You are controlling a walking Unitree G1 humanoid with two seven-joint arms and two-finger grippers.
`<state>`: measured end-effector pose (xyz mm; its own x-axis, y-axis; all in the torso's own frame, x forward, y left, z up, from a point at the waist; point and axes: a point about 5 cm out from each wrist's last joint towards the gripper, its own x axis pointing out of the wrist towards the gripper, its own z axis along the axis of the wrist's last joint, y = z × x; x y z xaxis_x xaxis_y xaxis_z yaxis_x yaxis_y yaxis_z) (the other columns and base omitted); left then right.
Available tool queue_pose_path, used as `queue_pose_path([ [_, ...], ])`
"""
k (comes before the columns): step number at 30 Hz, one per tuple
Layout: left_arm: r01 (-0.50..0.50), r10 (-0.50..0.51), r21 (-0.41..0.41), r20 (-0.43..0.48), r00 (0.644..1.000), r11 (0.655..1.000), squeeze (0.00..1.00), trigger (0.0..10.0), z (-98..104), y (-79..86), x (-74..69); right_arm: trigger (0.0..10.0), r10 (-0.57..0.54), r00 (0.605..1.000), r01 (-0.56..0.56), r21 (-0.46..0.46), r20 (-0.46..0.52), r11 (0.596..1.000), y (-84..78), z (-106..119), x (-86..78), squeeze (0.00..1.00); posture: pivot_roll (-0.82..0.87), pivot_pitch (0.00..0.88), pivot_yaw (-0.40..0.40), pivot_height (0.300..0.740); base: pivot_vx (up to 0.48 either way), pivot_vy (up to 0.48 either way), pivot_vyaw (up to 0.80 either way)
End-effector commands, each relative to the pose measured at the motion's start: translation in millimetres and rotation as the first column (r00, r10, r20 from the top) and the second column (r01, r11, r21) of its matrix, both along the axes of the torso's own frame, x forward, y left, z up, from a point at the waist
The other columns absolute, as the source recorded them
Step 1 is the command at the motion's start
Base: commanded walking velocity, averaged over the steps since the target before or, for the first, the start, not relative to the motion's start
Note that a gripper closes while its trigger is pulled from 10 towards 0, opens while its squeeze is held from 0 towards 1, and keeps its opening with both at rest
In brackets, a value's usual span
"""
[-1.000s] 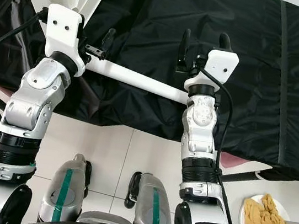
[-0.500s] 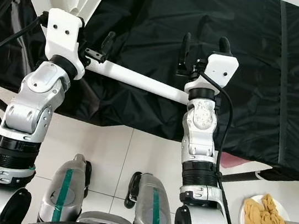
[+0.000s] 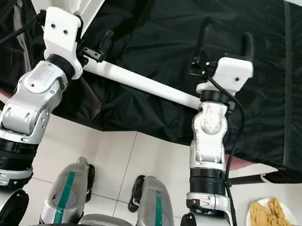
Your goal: Building children table
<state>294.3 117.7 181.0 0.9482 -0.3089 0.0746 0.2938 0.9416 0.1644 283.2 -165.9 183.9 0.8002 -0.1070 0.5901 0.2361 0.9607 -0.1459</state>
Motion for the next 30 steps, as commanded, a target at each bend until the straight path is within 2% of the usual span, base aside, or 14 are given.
queue_pose_path([
  [1,0.036,-0.036,0.007,-0.001,0.999,0.999,0.00,10.0,1,-4.5,3.2,10.0,-0.071,0.997,0.073,-0.046,0.041,0.996,-4.0,2,-6.4,0.00,0.10,0.006,0.038,0.740,0.000,0.000,0.00],
  [2,0.036,-0.036,0.007,-0.001,0.999,0.999,0.00,10.0,1,-4.5,3.2,10.0,-0.071,0.997,0.073,-0.046,0.041,0.996,-4.0,2,-6.4,0.00,0.10,0.006,0.038,0.740,0.000,0.000,0.00],
  [5,0.096,-0.096,0.017,-0.032,0.995,0.995,0.00,10.0,-2,-8.6,7.6,10.0,-0.174,0.976,0.191,-0.137,0.129,0.972,-5.0,8,-17.7,0.00,0.08,0.010,0.075,0.740,0.000,0.000,0.00],
  [10,0.135,-0.133,0.046,-0.044,0.990,0.990,0.00,10.0,-5,-13.6,9.8,10.0,-0.224,0.953,0.267,-0.212,0.204,0.940,-3.9,15,-25.0,0.00,0.07,0.018,0.095,0.740,0.000,0.000,0.00],
  [13,0.156,-0.154,0.050,-0.047,0.987,0.986,0.00,10.0,-4,-17.1,10.9,10.0,-0.297,0.920,0.361,-0.256,0.257,0.897,-7.1,18,-28.4,0.00,0.06,0.040,0.112,0.740,0.000,0.000,0.00],
  [17,0.162,-0.159,0.053,-0.052,0.986,0.985,0.00,10.0,-5,-18.7,11.6,10.0,-0.322,0.902,0.398,-0.264,0.288,0.878,-7.2,24,-27.1,0.00,0.06,0.043,0.105,0.740,0.000,0.000,0.00],
  [24,0.159,-0.156,0.053,-0.051,0.986,0.986,0.00,10.0,-5,-20.5,10.7,10.0,-0.312,0.896,0.398,-0.256,0.317,0.881,-5.0,37,-20.4,0.00,0.07,0.051,0.082,0.740,0.000,0.000,0.00],
  [30,0.135,-0.133,0.053,-0.047,0.990,0.989,0.00,10.0,-6,-18.7,8.9,10.0,-0.296,0.880,0.415,-0.296,0.372,0.860,-3.2,50,-20.1,0.00,0.09,0.063,0.049,0.740,0.000,0.000,0.00],
])
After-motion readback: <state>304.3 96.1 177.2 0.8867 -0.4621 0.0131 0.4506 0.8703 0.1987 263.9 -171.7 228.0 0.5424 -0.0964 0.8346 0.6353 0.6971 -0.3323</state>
